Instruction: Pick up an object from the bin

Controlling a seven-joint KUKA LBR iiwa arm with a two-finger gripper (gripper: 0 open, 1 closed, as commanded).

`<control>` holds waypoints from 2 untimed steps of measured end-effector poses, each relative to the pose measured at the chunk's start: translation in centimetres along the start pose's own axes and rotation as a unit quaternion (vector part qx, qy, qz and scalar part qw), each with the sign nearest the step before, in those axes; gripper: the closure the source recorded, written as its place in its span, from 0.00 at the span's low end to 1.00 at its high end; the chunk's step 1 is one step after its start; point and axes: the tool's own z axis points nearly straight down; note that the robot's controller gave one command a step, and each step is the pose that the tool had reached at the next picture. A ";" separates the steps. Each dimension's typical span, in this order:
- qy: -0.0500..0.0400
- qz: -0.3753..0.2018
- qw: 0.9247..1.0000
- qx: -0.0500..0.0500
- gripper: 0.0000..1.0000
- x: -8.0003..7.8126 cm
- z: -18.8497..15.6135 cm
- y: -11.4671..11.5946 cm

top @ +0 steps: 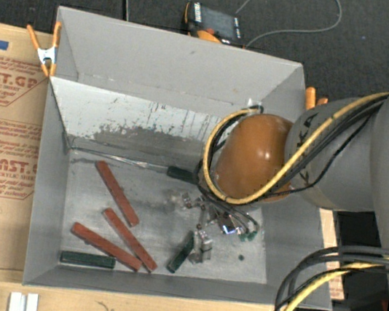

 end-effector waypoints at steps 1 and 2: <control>0.002 -0.188 0.982 0.001 0.00 4.1 0.1 0.8; 0.000 -0.222 0.975 0.001 0.00 1.8 3.2 0.8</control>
Offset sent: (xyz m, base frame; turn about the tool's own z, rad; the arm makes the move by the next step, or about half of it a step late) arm -0.0390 -0.0112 0.0000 -0.3780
